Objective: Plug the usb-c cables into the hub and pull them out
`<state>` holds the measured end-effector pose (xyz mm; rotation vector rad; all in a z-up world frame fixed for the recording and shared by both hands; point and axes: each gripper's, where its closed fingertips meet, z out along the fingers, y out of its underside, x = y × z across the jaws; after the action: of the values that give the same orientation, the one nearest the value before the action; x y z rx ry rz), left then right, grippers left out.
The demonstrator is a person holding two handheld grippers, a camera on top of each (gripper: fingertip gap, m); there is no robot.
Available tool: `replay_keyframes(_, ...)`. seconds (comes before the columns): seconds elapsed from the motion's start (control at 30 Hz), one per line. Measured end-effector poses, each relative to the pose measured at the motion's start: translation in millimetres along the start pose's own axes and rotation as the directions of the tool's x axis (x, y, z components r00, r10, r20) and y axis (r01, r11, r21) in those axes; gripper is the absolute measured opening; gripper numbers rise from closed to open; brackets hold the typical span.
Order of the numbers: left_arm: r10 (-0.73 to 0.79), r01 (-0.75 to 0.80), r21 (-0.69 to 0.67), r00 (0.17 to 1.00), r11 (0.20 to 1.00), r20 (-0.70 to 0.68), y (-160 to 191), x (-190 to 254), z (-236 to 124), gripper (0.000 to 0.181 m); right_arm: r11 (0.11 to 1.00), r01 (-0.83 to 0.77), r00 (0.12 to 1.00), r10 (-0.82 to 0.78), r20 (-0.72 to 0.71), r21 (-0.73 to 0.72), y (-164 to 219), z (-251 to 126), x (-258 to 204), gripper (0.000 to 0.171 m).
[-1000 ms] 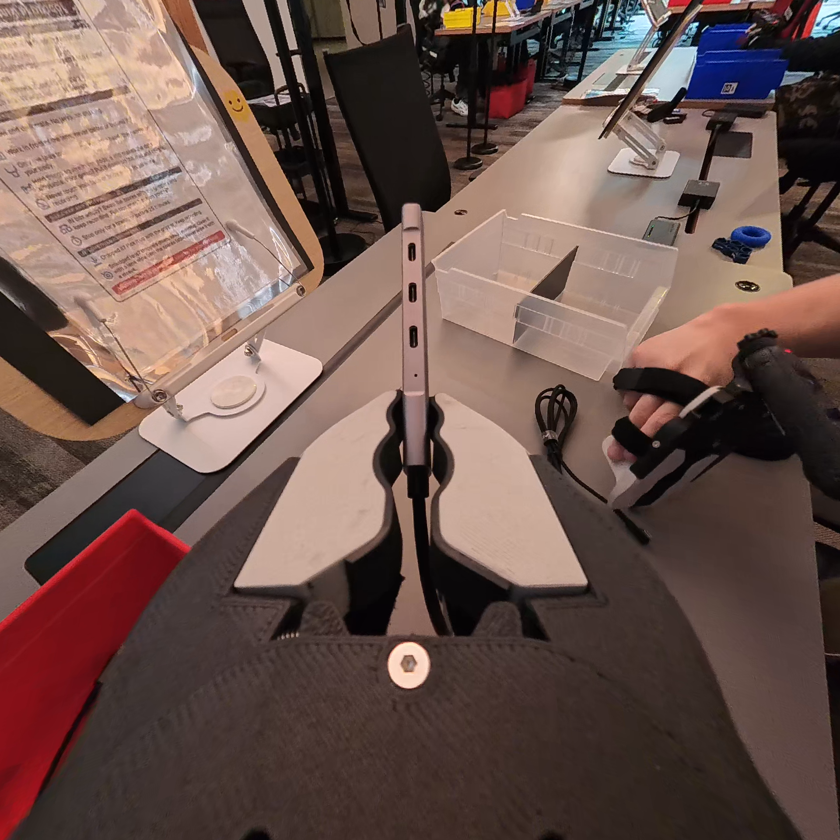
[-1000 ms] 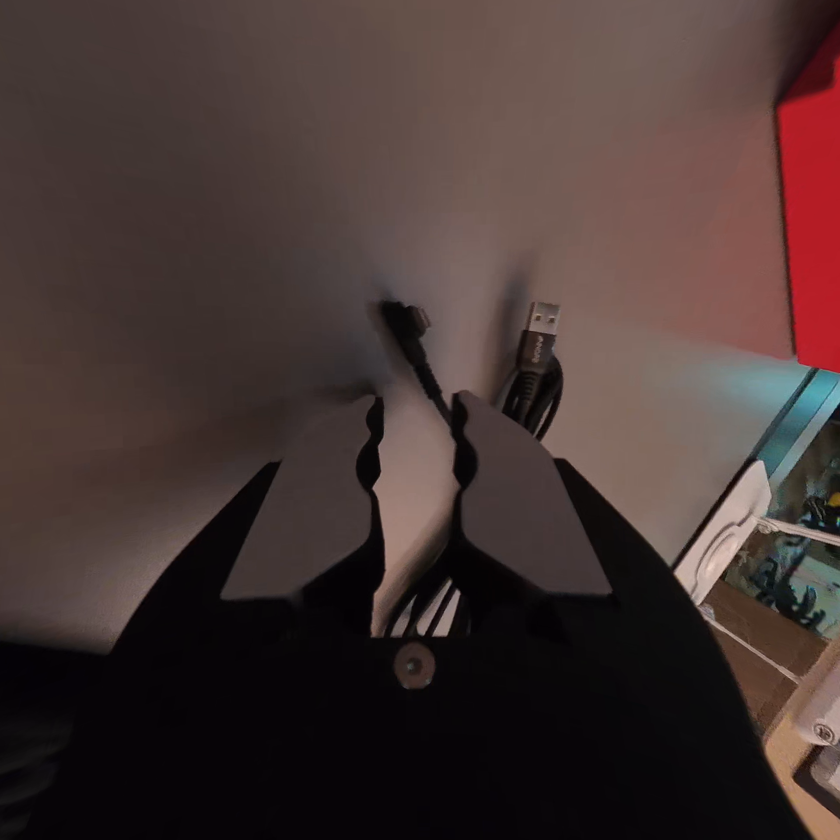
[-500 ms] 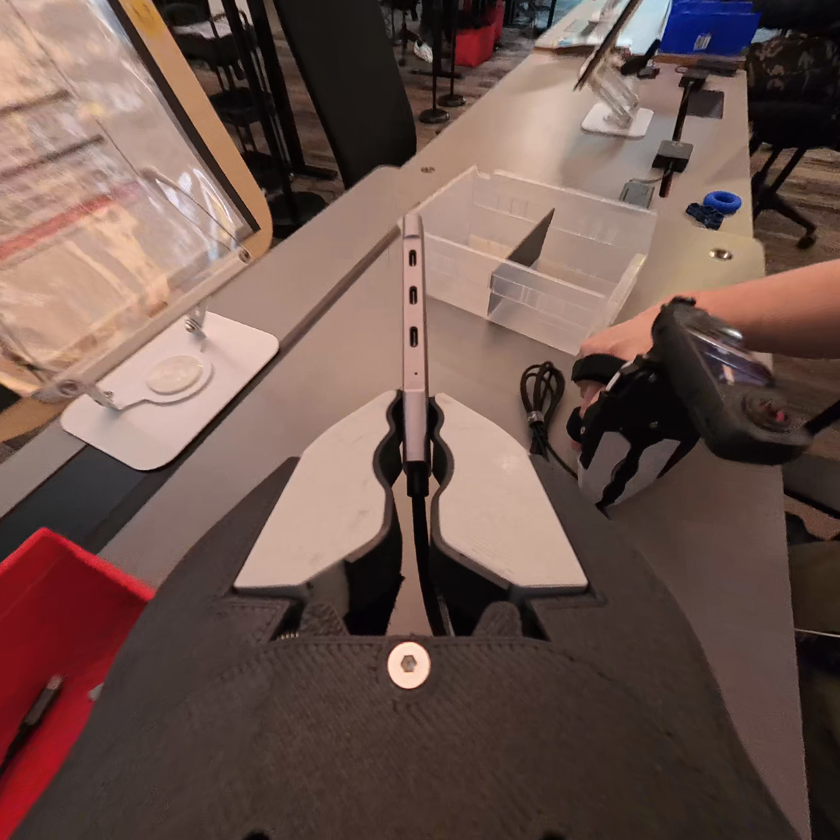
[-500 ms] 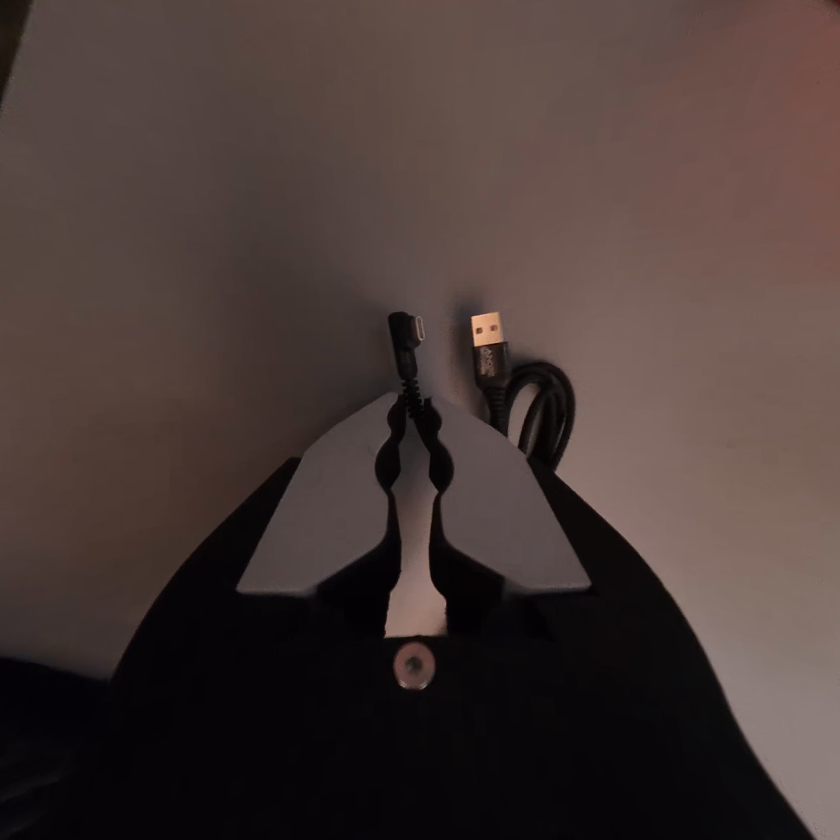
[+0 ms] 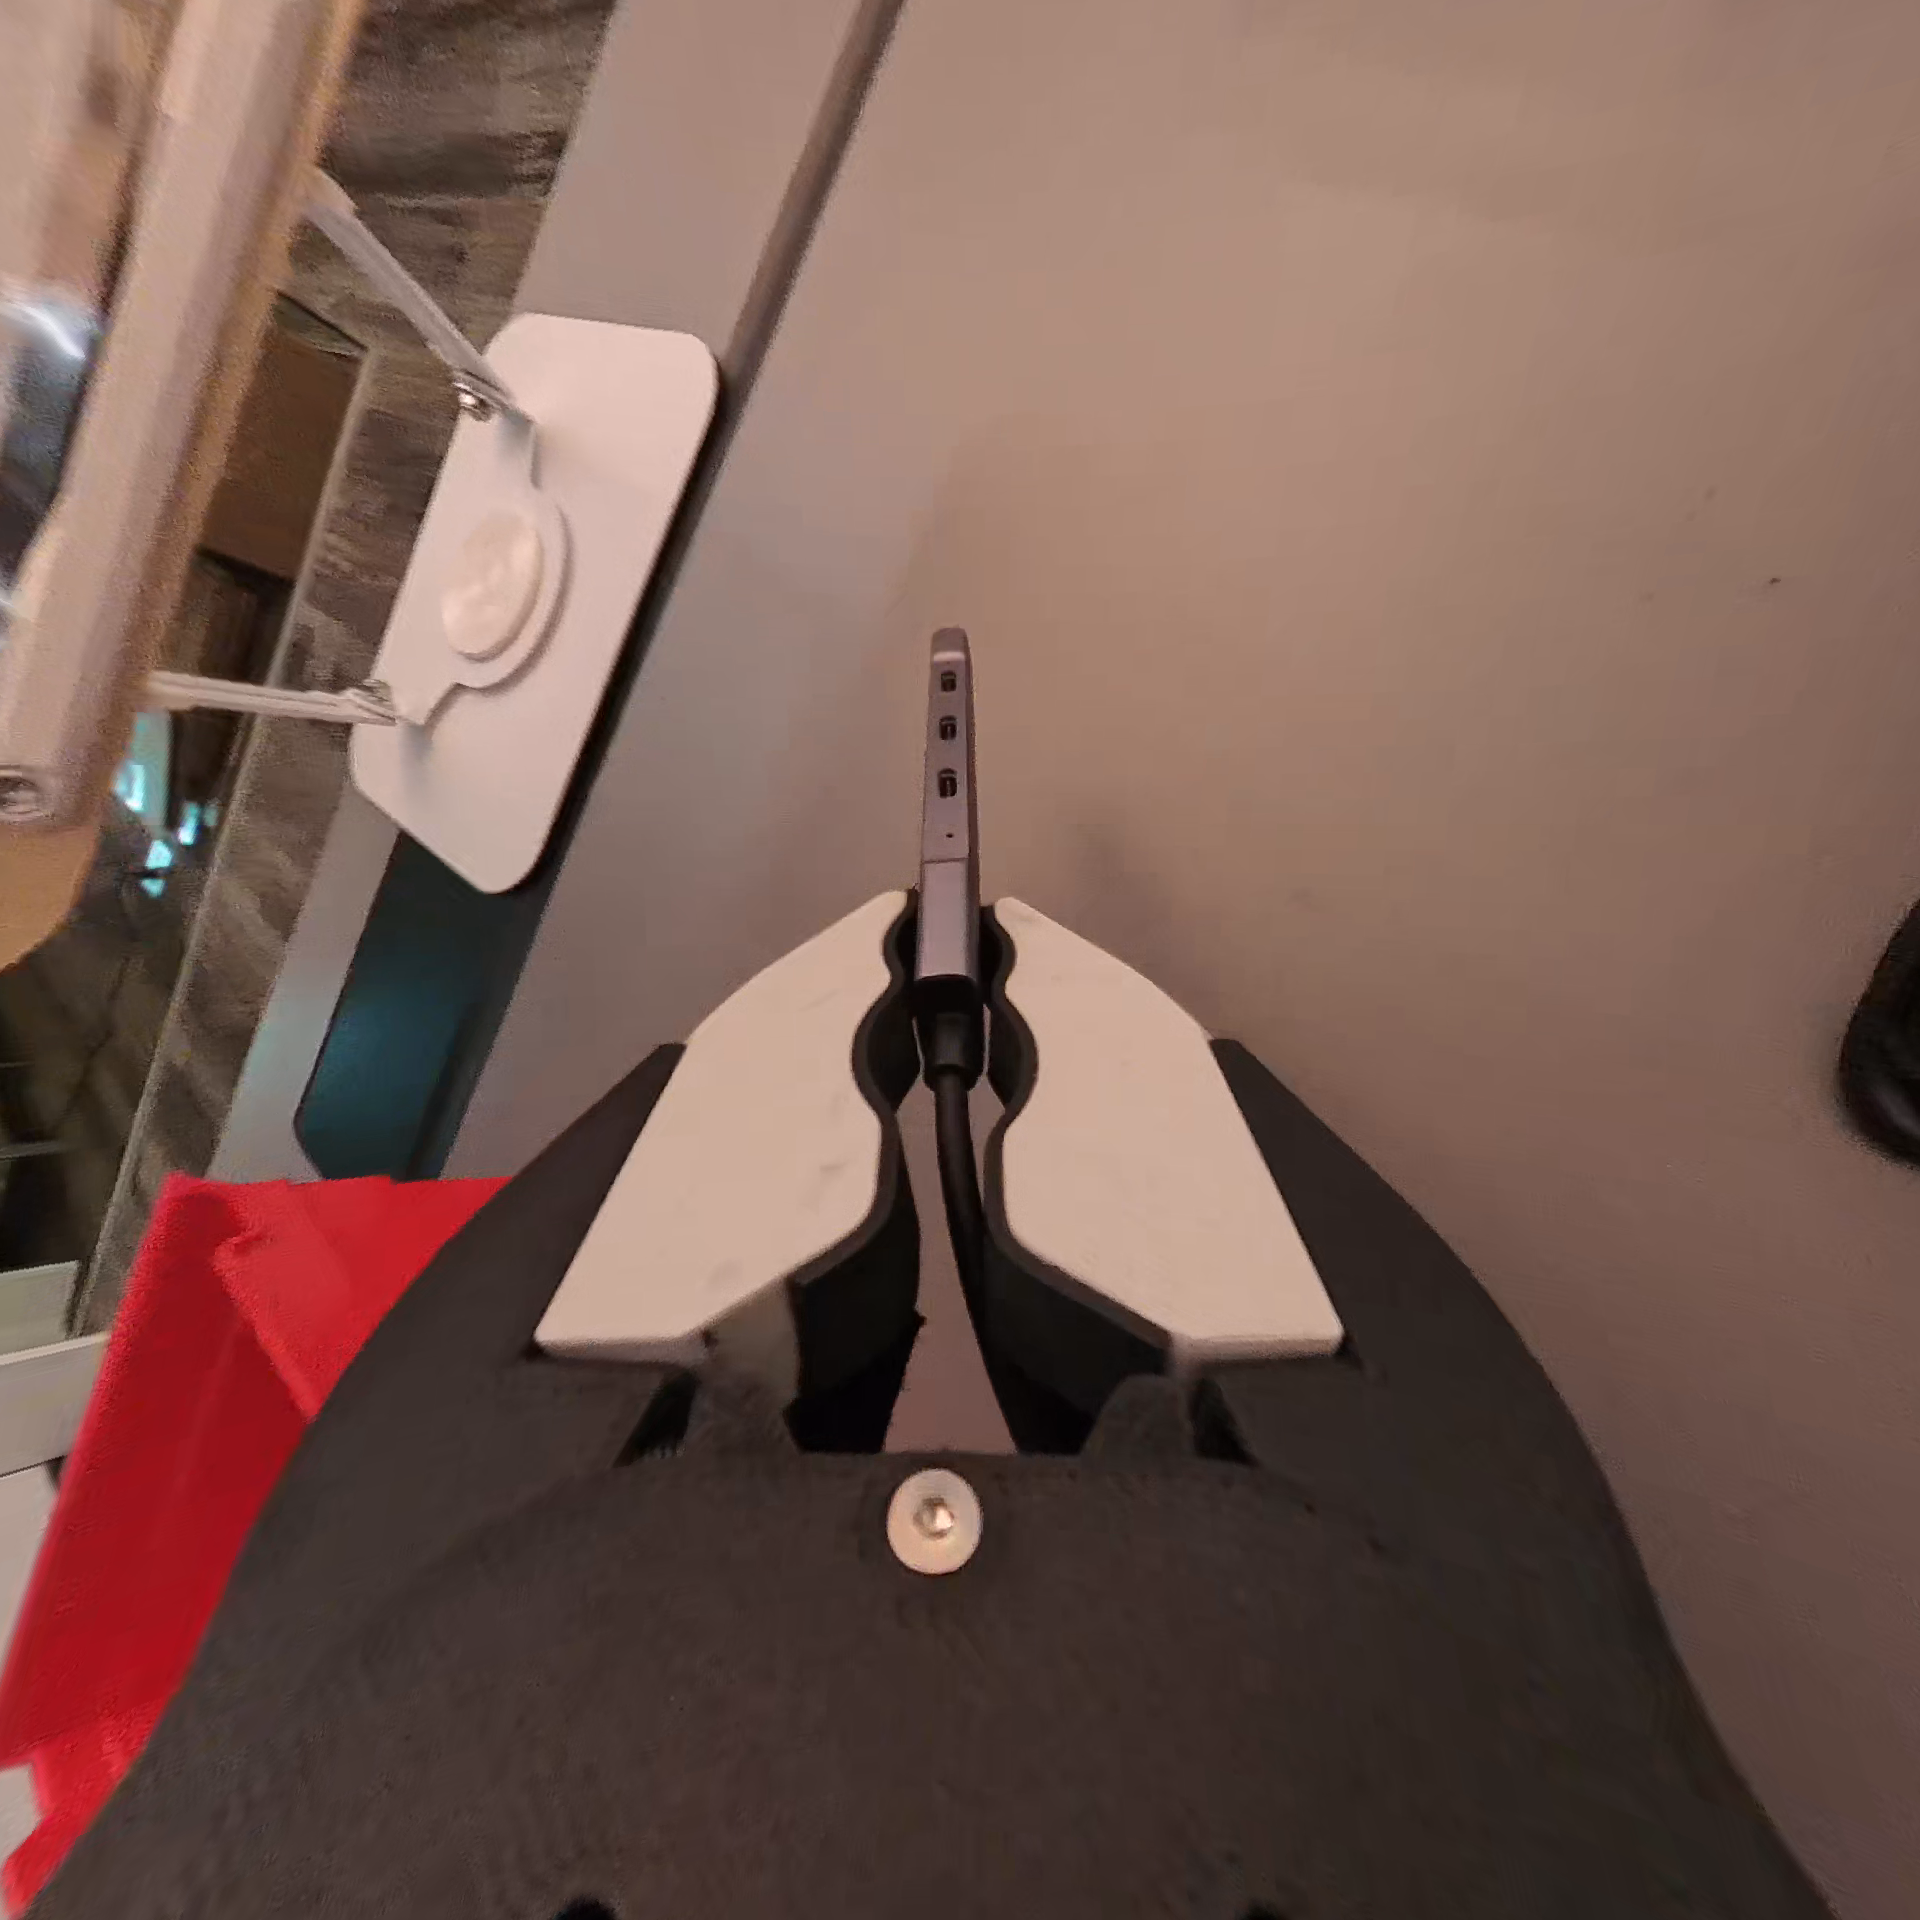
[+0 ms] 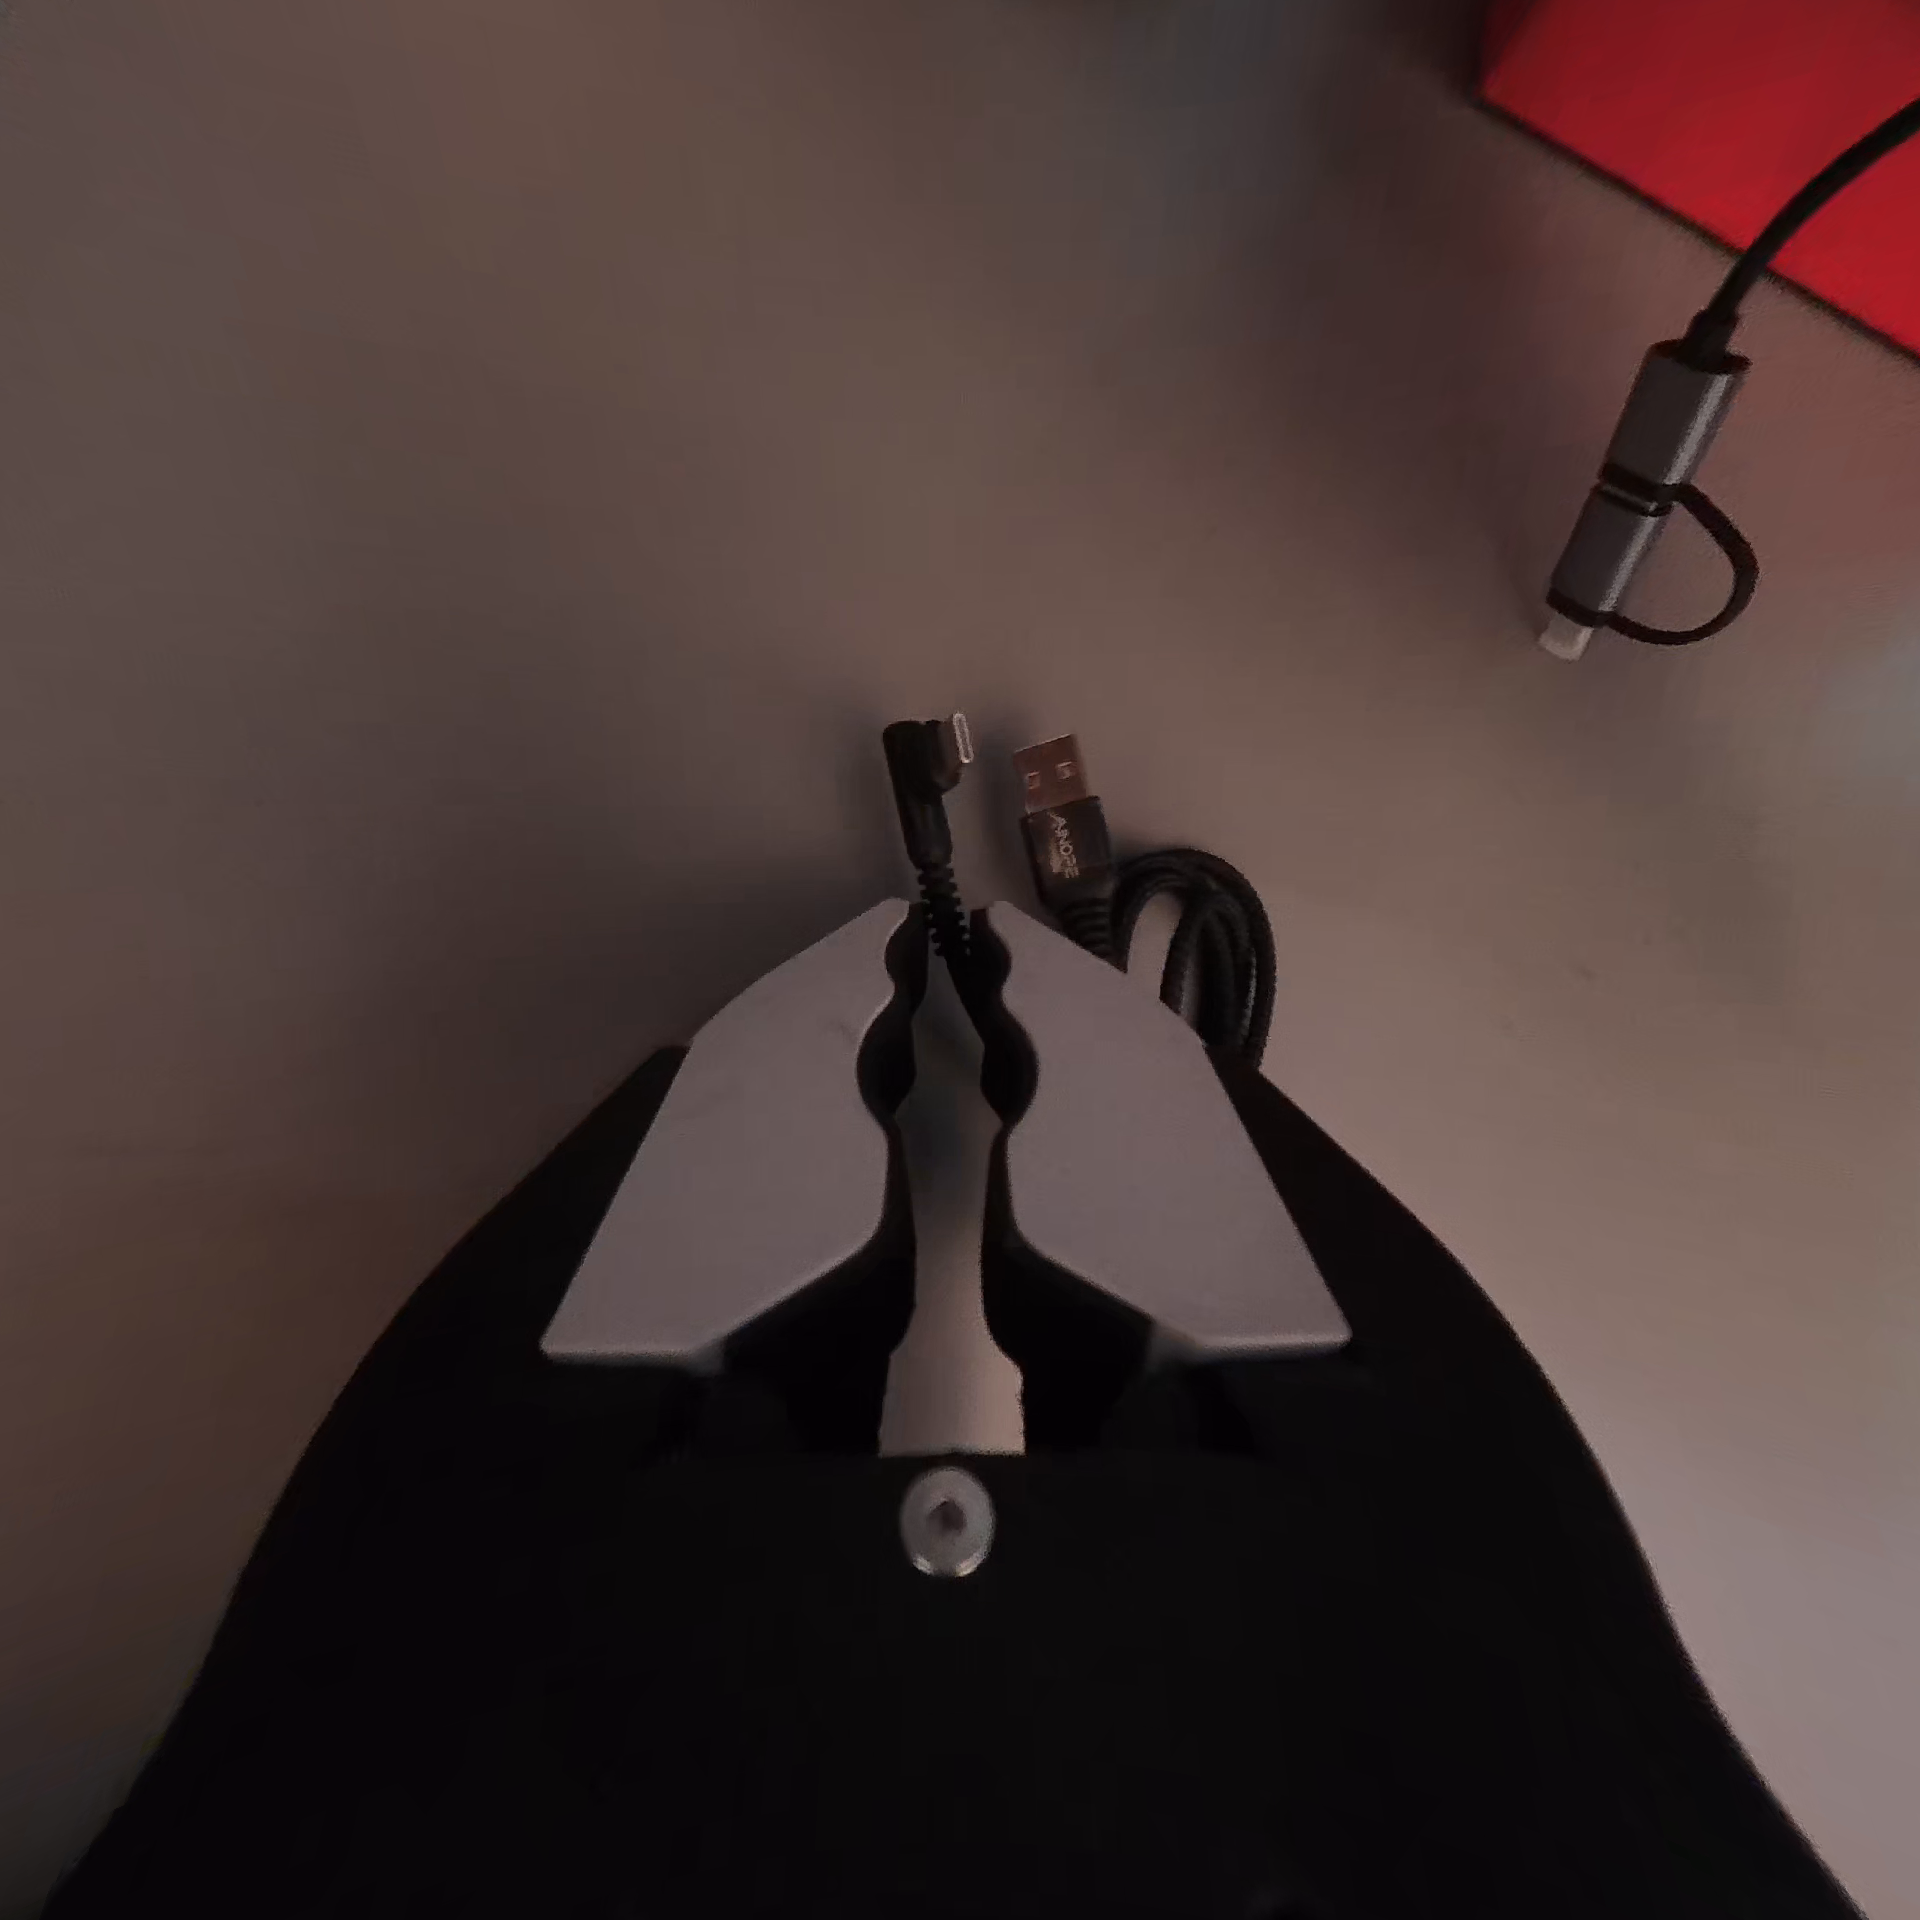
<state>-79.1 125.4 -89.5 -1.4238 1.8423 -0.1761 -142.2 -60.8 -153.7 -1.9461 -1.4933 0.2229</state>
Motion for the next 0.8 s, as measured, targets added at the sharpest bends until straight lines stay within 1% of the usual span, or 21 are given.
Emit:
replay_keyframes(0.03,0.001,-0.001,-0.003,1.0,1.0,-0.015,0.8,4.2,3.2,0.008,1.0,0.004,1.0,-0.004,-0.003,0.005,-0.4,1.1,-1.1,0.008)
replay_keyframes(0.1,0.044,-0.044,-0.01,0.999,0.999,0.011,2.4,5.1,6.8,0.008,1.0,0.004,1.0,-0.003,-0.007,0.02,-1.1,3.1,-3.4,0.008)
replay_keyframes(0.2,0.208,-0.209,-0.004,0.973,0.978,0.101,-1.3,4.2,5.5,0.008,1.0,0.015,1.0,-0.015,-0.015,0.024,-1.0,2.4,-5.8,0.009)
replay_keyframes(0.27,0.352,-0.355,-0.002,0.926,0.935,0.135,-2.2,13.0,8.2,0.008,0.999,0.023,0.999,-0.022,-0.023,0.023,-0.9,2.1,-6.5,0.009)
replay_keyframes(0.3,0.416,-0.418,-0.025,0.896,0.908,0.157,1.5,16.8,13.0,0.008,0.999,0.025,0.999,-0.025,-0.025,0.022,-0.7,1.9,-6.6,0.009)
replay_keyframes(0.37,0.49,-0.48,-0.099,0.857,0.871,0.158,15.0,23.8,26.8,0.009,0.999,0.032,0.999,-0.031,-0.026,0.02,-0.3,1.7,-7.2,0.009)
replay_keyframes(0.43,0.522,-0.51,-0.112,0.827,0.853,0.21,16.1,21.2,30.7,0.008,0.999,0.036,0.999,-0.036,-0.025,0.017,0.2,0.9,-8.1,0.009)
replay_keyframes(0.47,0.514,-0.503,-0.105,0.833,0.858,0.207,16.5,21.2,30.3,0.008,0.999,0.039,0.999,-0.039,-0.026,0.015,0.6,0.6,-8.4,0.009)
replay_keyframes(0.5,0.477,-0.469,-0.089,0.857,0.879,0.192,16.7,21.9,29.9,0.008,0.999,0.043,0.999,-0.042,-0.028,0.014,1.0,0.3,-8.7,0.009)
replay_keyframes(0.6,0.322,-0.322,-0.013,0.942,0.947,0.092,18.1,29.1,30.3,0.016,0.999,0.047,0.998,-0.047,-0.029,0.013,1.7,-0.3,-9.3,0.009)
replay_keyframes(0.63,0.27,-0.27,-0.004,0.962,0.963,0.039,20.4,33.2,31.4,0.023,0.999,0.047,0.999,-0.046,-0.028,0.013,1.9,-0.4,-9.4,0.009)
replay_keyframes(0.7,0.146,-0.148,-0.019,0.987,0.989,-0.067,25.4,41.0,33.2,0.042,0.999,0.037,0.999,-0.037,-0.028,0.014,2.7,-0.5,-8.3,0.009)
replay_keyframes(0.77,0.044,-0.048,-0.024,0.989,0.999,-0.138,23.9,43.3,30.3,0.066,1.0,0.011,1.0,-0.01,-0.028,0.018,4.0,-0.8,-6.1,0.009)
replay_keyframes(0.8,-0.001,-0.004,-0.032,0.985,0.999,-0.172,23.0,44.1,27.5,0.071,1.0,-0.006,1.0,0.007,-0.029,0.025,4.3,-1.3,-4.4,0.009)
